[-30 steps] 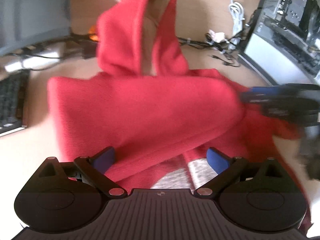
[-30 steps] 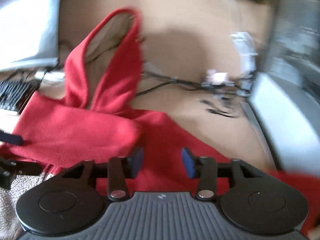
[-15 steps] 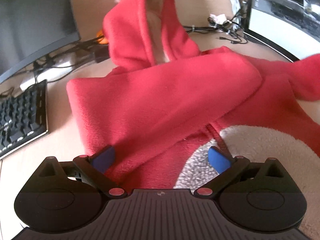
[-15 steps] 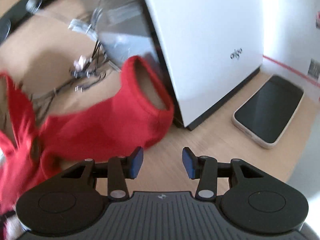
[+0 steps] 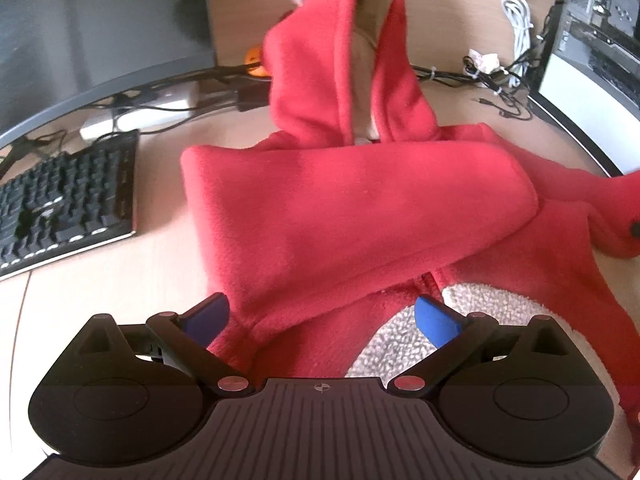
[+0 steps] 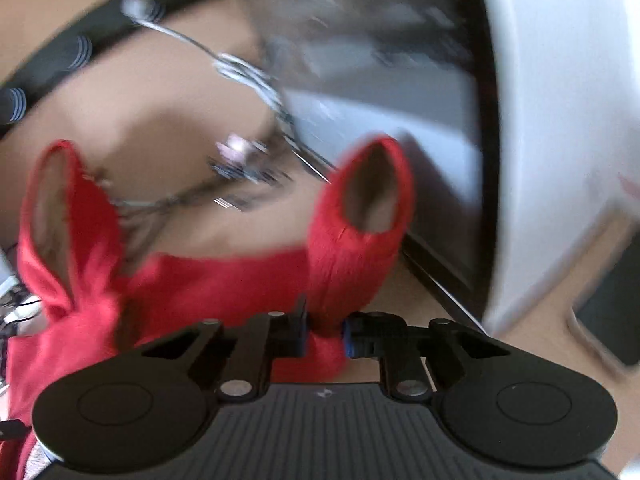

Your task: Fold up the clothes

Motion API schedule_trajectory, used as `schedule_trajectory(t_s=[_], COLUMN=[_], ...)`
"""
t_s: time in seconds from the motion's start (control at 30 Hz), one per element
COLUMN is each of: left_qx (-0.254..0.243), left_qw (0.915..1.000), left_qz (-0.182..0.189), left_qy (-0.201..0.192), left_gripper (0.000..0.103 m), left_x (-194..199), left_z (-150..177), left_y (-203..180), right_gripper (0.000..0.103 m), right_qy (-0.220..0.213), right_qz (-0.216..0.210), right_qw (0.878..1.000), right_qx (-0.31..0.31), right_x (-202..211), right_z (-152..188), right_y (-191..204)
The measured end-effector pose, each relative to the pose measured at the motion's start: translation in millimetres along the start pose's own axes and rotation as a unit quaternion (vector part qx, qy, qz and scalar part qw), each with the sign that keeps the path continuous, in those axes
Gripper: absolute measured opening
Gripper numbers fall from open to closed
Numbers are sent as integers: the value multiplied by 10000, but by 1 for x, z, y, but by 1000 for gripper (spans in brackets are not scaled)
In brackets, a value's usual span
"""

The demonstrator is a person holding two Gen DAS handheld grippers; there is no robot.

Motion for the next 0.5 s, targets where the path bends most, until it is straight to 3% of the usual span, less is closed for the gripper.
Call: schedule_trajectory(t_s=[0.13,0.23,0.37,0.5], left_qx=[59,55,69,134], left_qw=[9999,9998,9994,9990], left_qz=[-14,-54,-121,-180], left_qy=[-109,-197,-305,-385], left_gripper=[101,101,101,101], left_x=[11,21,33,44], left_z=[2,3,6,10], left_y=[10,18,30,40], right_gripper=[13,13,12,20], right_qy=[-367,-552,-605,11], right_qz=[-610,-1255,-2244,-2891], right_qw=[9949,9822,9508,9163], right_qx=[711,1281,2051,2770], right_x=[9,15,30,25], right_z=[-33,-46,-36,2], right_y=[68,133,223,290])
Point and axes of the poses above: each gripper's, at about its wrist camera, not at the fingertips, and x roughly against the way its jaws point, y to its left, z to its underside, the point moved 7 cm from there along -x, roughly the way its jaws point
